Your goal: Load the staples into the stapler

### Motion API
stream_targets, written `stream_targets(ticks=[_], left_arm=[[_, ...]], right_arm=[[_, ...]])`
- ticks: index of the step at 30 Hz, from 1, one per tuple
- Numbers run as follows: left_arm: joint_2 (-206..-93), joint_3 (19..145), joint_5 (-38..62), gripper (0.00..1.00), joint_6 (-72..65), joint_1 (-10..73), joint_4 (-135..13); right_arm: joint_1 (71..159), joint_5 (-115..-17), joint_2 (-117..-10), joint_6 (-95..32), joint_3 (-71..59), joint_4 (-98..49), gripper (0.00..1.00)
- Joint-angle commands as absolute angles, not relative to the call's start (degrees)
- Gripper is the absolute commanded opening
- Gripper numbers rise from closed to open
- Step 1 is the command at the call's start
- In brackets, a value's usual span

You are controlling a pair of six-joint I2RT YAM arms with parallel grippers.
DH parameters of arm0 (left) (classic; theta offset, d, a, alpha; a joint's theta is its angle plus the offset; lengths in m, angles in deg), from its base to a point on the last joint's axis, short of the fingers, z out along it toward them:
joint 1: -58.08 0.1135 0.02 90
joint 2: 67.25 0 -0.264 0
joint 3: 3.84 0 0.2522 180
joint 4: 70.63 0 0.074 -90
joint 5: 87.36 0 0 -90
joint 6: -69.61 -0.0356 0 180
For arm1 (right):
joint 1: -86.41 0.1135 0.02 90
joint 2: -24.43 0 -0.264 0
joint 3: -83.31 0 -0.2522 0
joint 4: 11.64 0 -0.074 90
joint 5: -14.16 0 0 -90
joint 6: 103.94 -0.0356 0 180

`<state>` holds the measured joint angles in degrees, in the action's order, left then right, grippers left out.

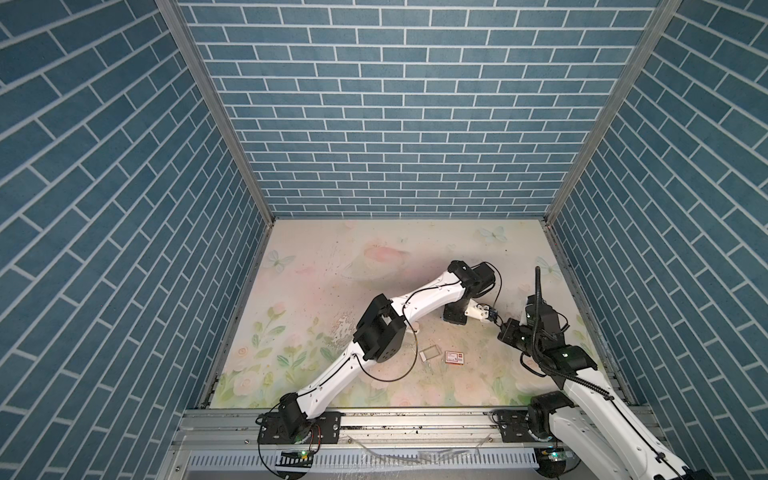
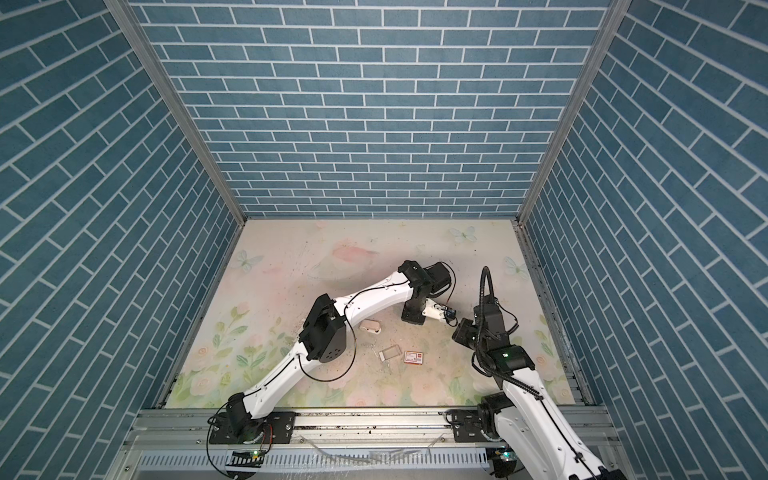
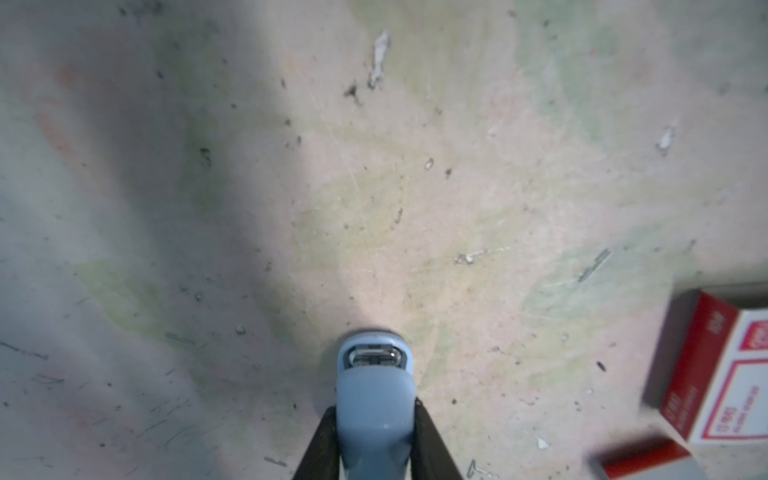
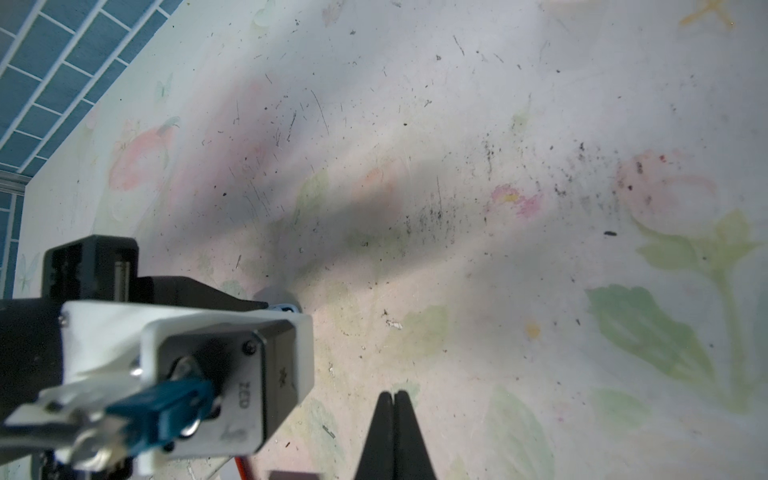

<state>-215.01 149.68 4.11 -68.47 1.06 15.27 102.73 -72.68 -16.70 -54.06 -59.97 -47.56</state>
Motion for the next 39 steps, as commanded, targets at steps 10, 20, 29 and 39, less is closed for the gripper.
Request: stream_targets(ticks=[10,20,29,39], left_arm=[[-210.2,142.9,5.0,0.2,-67.3,1.4,16.1],[-206.5,136.9,5.5,0.25,-65.8,1.7,11.5],[-205.2,135.3,5.3,0.31,-65.3,1.7,10.0],[-203.6,133.4,5.3,0.35,-65.2,1.7,9.0]], right_arm=[[102.5,-74.5,-16.2,-54.6,-60.5,-49.6,0.0],[102.5,-75.4,-16.1,-54.1,-60.9,-49.9,0.0],[102.6,-75.6,-16.3,-53.8,-60.5,-50.2,0.0],[102.5,-75.6,-15.9,-53.6,-60.3,-50.8,0.0]])
